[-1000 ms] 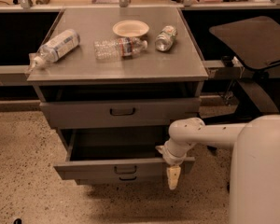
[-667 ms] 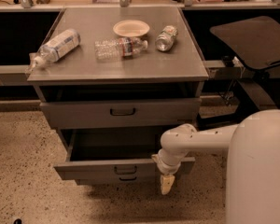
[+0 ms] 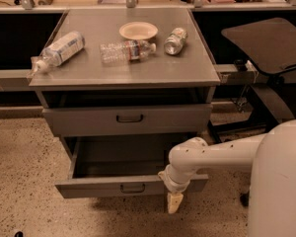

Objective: Open middle drawer

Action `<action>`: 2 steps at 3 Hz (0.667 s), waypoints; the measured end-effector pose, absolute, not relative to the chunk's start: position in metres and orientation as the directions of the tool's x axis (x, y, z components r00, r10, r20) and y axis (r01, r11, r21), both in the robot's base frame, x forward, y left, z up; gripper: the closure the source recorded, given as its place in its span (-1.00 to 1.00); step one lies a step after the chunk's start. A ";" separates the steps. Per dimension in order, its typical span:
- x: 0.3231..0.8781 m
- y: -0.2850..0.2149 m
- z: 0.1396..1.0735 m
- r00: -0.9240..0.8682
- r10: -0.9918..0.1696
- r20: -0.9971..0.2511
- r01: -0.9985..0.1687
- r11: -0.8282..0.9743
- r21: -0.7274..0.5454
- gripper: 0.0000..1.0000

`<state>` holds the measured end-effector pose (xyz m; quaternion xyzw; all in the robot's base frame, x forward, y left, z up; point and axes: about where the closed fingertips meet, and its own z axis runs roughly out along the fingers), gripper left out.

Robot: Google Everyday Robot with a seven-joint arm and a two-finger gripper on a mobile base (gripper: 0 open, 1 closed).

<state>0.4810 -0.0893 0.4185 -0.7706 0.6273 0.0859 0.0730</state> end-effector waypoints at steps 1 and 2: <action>0.481 -0.089 0.422 0.198 -0.954 -0.224 -0.979 -0.202 -0.005 -0.52; 0.469 -0.084 0.431 0.193 -0.949 -0.251 -0.980 -0.198 -0.008 -0.14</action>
Offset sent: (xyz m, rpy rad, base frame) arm -0.0902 0.0258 0.0360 0.1155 0.0578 0.0096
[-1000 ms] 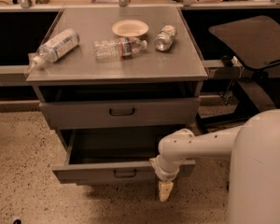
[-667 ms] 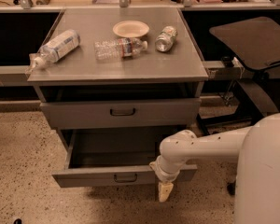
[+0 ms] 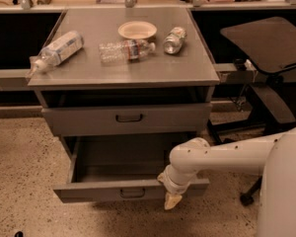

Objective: Open middle drawer

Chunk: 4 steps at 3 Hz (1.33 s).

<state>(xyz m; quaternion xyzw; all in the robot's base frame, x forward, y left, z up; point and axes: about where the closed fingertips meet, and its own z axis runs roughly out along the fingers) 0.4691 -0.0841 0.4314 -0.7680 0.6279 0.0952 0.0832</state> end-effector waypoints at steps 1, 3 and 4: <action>0.456 -0.081 0.434 0.190 -0.945 -0.267 -0.980 -0.198 0.003 0.06; 0.431 -0.066 0.459 0.241 -0.926 -0.292 -0.969 -0.246 -0.020 -0.41; 0.434 -0.060 0.491 0.281 -0.919 -0.277 -0.959 -0.266 -0.094 -0.87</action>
Offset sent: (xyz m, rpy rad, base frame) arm -0.0683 0.0167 0.0166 0.0816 0.0785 0.0153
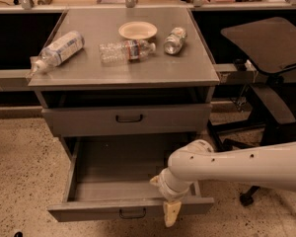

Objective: Open middle drawer

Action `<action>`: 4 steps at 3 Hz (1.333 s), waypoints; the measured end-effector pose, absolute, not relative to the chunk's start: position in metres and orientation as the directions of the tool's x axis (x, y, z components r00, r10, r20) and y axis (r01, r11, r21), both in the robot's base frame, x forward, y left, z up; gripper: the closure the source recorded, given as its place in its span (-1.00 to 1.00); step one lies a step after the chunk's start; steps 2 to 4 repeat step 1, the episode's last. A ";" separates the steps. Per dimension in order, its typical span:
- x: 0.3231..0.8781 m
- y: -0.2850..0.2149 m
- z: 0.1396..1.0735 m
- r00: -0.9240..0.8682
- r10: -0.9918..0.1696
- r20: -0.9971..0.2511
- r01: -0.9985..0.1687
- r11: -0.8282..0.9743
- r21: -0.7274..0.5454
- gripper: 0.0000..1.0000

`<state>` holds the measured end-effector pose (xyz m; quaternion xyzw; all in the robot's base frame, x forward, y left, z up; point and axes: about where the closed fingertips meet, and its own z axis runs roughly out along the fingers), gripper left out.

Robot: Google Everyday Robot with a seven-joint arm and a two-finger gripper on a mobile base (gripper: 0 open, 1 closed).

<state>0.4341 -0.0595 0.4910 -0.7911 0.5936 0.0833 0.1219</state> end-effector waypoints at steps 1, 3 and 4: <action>0.439 -0.060 0.524 0.300 -0.909 -0.289 -0.951 -0.261 -0.165 -1.00; 0.439 -0.060 0.524 0.300 -0.909 -0.289 -0.951 -0.261 -0.165 -1.00; 0.439 -0.060 0.524 0.300 -0.909 -0.289 -0.951 -0.261 -0.165 -1.00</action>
Offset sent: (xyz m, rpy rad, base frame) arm 0.0000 0.0000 0.0000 0.0000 0.0000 0.0000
